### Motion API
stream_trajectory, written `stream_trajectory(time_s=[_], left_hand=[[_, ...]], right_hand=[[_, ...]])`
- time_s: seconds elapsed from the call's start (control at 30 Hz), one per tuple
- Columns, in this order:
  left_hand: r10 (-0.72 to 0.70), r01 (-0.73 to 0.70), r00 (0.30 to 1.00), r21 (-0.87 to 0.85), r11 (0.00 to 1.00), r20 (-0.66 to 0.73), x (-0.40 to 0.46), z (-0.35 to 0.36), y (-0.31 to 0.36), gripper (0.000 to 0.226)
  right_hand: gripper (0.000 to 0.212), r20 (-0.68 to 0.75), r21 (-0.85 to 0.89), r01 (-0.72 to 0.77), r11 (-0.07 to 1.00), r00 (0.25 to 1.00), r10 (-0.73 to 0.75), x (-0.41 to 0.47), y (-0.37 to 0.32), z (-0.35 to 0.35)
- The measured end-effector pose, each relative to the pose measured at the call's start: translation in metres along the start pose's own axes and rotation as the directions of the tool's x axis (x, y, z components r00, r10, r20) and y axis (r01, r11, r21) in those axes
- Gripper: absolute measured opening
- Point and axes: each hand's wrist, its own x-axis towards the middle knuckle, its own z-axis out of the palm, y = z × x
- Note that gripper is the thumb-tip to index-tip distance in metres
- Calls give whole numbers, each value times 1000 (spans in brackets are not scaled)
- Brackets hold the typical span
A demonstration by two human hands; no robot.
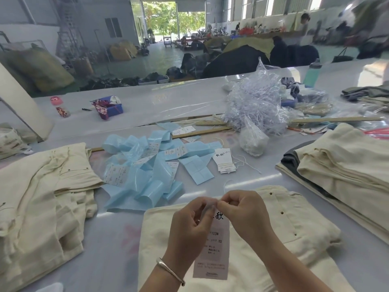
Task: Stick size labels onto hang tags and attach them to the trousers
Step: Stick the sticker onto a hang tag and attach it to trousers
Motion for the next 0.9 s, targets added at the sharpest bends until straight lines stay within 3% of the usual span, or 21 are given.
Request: stream_trajectory(time_s=[0.13, 0.2, 0.3, 0.5, 0.6, 0.73, 0.8, 0.9], left_hand=[[-152, 147, 988, -250, 957, 0, 1, 1, 6, 34], [-201, 196, 979, -300, 934, 15, 4, 1, 7, 29], [-197, 198, 980, -311, 930, 33, 7, 3, 9, 11], [-192, 189, 981, -331, 925, 22, 19, 26, 21, 11], [-176, 166, 984, -290, 942, -9, 29, 50, 25, 13], [-138, 138, 990, -244, 960, 20, 42, 94, 33, 20], [-104, 112, 993, -197, 974, 50, 47, 120, 40, 19], [-52, 61, 996, -128, 990, 75, 55, 157, 51, 17]], right_hand=[[11, 18, 84, -42, 996, 999, 40, -4, 2, -4], [14, 28, 99, -30, 995, 999, 27, -7, 5, -6], [9, 55, 148, -13, 989, 998, 4, -10, 6, -11], [10, 94, 232, 1, 973, 995, -23, -8, 18, -38], [9, 0, 176, 2, 984, 1000, -2, -4, 30, -62], [35, -157, 64, 17, 998, 988, -7, 3, 52, -106], [35, -110, 153, 2, 988, 994, 15, 8, 62, -128], [24, 84, 405, -146, 903, 989, 123, 20, 75, -155]])
